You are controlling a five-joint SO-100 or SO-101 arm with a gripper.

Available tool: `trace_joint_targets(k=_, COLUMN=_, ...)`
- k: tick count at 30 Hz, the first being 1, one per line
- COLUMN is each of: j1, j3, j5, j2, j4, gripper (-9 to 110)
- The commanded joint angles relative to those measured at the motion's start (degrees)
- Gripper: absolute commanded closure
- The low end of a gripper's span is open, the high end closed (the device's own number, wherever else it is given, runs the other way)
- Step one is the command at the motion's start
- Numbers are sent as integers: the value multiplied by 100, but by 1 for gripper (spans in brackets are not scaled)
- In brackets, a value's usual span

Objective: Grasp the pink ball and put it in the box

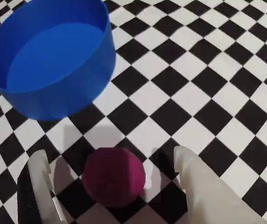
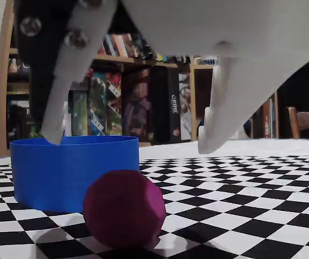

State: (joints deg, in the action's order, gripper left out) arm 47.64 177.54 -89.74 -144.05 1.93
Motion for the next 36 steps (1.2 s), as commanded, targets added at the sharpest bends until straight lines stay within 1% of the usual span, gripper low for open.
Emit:
trace_joint_targets(k=1, j1=-53, j3=35, j5=-18, j2=70, j4=-114, gripper=71)
trace_joint_targets(k=8, j1=-62, j3=18, j5=-18, j2=422, j4=-457, gripper=71)
trace_joint_targets(k=23, j1=-88, j3=-492, j5=-18, j2=1178, j4=-466, gripper=71)
trace_joint_targets(k=36, j1=-88, j3=-747, j5=-18, j2=1477, j4=-439, gripper=70)
